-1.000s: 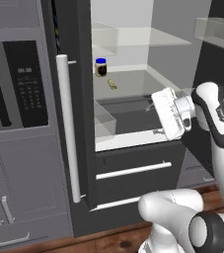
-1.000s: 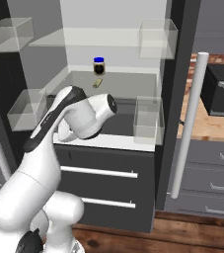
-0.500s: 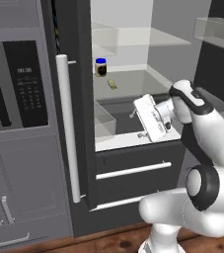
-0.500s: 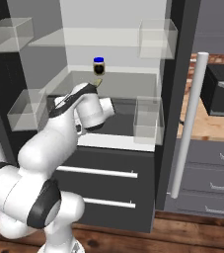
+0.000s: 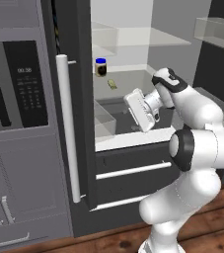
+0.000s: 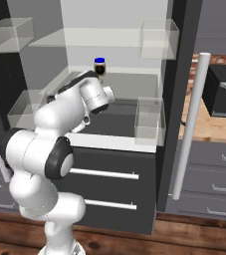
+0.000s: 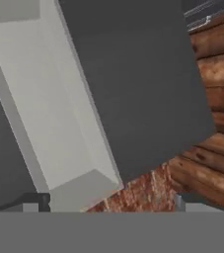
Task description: Retrieve the butter from the fridge and place it on a plate on the dining table. Then retrieve the butter knife by the fridge and place it near the plate.
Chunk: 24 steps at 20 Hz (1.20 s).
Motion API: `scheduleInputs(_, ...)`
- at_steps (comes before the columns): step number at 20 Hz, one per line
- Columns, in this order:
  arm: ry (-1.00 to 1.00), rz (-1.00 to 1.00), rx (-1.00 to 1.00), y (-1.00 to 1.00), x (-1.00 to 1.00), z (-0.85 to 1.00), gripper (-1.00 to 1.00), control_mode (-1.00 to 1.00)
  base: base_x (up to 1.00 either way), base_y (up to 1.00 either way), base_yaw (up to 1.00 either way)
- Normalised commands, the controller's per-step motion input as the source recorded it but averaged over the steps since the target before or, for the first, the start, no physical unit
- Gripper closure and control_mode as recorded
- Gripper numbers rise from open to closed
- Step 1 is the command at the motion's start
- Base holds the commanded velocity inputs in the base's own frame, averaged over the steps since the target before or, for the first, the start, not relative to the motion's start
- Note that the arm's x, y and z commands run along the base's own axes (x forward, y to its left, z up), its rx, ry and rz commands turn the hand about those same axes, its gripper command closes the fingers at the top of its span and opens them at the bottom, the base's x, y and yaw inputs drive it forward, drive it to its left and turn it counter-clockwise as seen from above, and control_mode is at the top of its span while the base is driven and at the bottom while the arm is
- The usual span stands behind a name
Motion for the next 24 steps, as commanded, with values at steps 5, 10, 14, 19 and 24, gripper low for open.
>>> scheduleInputs(5,-0.27,0.14,0.0,0.12,0.21,-0.06,-1.0,-1.0,0.0,0.0,0.0)
scheduleInputs(10,-0.35,0.03,0.03,0.13,0.11,-0.01,-1.0,-1.0,0.0,0.0,0.0)
scheduleInputs(14,-0.33,0.0,0.06,0.33,0.17,-0.06,-1.0,-1.0,0.0,0.0,0.0)
scheduleInputs(19,-0.13,-0.02,0.03,0.45,0.0,-0.07,-1.0,-1.0,0.0,0.0,0.0)
scheduleInputs(24,-0.01,-0.04,0.01,0.46,0.0,-0.01,-1.0,-1.0,0.0,0.0,0.0)
